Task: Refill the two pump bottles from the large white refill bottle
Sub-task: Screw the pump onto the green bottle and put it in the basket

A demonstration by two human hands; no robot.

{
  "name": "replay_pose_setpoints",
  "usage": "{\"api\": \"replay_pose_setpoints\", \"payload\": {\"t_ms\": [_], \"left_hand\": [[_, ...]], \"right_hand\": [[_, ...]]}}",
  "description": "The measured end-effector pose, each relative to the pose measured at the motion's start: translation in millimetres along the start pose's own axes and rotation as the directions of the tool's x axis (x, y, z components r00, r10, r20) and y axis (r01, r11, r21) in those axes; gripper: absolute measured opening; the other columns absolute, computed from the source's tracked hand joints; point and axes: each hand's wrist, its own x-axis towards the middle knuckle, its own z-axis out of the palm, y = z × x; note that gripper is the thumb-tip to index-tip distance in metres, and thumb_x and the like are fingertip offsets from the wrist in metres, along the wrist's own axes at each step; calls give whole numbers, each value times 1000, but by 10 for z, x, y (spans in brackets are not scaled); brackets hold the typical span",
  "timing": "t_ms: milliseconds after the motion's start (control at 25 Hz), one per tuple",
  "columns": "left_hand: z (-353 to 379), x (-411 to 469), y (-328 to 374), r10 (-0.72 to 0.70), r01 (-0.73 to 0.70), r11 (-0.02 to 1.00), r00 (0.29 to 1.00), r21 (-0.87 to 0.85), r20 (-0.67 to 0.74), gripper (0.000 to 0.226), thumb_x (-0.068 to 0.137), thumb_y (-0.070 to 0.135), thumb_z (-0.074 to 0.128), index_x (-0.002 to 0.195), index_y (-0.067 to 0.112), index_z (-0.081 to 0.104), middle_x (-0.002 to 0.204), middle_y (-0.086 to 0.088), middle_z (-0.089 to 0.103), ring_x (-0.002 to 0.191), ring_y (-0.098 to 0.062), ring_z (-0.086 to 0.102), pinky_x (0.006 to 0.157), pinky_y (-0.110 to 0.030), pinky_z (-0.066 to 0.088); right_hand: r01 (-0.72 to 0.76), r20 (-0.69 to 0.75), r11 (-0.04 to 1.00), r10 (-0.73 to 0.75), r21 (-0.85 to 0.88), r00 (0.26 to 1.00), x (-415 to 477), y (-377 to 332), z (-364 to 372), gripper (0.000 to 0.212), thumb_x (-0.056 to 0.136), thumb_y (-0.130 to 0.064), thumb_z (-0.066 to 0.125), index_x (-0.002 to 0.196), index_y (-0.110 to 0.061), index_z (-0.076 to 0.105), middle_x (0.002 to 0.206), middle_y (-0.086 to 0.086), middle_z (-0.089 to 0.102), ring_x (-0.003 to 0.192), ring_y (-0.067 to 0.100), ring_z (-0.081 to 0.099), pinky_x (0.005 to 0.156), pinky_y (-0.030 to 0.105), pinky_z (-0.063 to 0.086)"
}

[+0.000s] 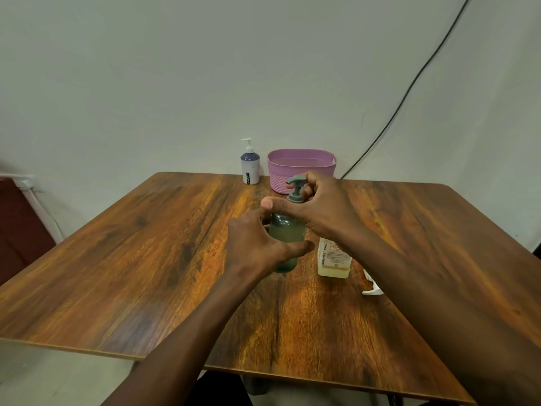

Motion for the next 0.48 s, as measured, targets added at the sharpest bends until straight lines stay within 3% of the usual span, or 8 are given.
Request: {"api": "replay_pose_setpoints", "payload": {"t_ms": [40, 120, 200, 320, 360, 400, 480], "left_hand": [[-1, 10, 6, 4, -4, 1000, 1000, -11, 0, 76, 54, 56, 93, 117, 21, 69, 98, 16, 68, 87, 3, 66, 70, -10, 55], [-40, 44, 15, 14, -15, 999, 1000, -51, -5, 73, 55, 55, 94, 119, 31, 68, 99, 20, 70, 91, 4, 68, 74, -16, 58], [-86, 68, 19, 29, -29, 997, 1000, -67, -5, 72, 55, 50, 96, 118, 40, 64, 97, 24, 70, 91, 6, 69, 76, -15, 58], [-66, 48, 47, 34, -34, 999, 999, -29, 14, 73, 54, 49, 96, 119, 31, 68, 100, 19, 70, 89, 6, 67, 73, -8, 53], [-46, 36, 62, 33, -32, 999, 999, -26, 20, 74, 55, 49, 96, 119, 24, 70, 101, 17, 70, 87, 8, 66, 73, -8, 53], [-33, 35, 74, 32, -31, 999, 999, -36, 24, 74, 55, 48, 96, 119, 21, 70, 101, 16, 71, 86, 9, 65, 72, -8, 54], [-39, 54, 87, 37, -35, 997, 999, -64, 26, 71, 57, 48, 95, 118, 24, 70, 97, 21, 69, 87, 12, 65, 73, -10, 54]], "right_hand": [[9, 61, 998, -12, 56, 998, -4, 0, -22, 81, 63, -75, 77, 123, -24, 62, 105, -3, 72, 99, 13, 70, 86, 45, 62], [-30, 218, 943, -45, 331, 975, -4, 5, -109, 72, 84, -45, 79, 146, -26, 47, 127, 2, 70, 118, 14, 67, 99, 42, 57], [1, 188, 919, -82, 395, 979, -12, -7, -170, 73, 85, -19, 82, 149, -23, 45, 120, 4, 75, 111, 12, 71, 93, 34, 59], [91, -139, 995, -84, 47, 987, -10, -41, -89, 77, 61, -51, 93, 125, -23, 60, 97, -4, 73, 86, 4, 71, 71, 20, 60], [99, -156, 995, -99, -8, 983, -13, -57, -68, 76, 61, -59, 90, 121, -23, 60, 97, -6, 71, 86, 3, 69, 71, 20, 59], [111, -103, 994, -111, -9, 988, -6, -66, -69, 73, 67, -60, 86, 124, -23, 60, 104, -7, 71, 92, 3, 68, 77, 23, 59], [70, 153, 987, -93, 146, 984, 15, -61, -142, 63, 85, -36, 82, 140, -24, 53, 124, -6, 69, 110, 3, 68, 93, 27, 58]]}}
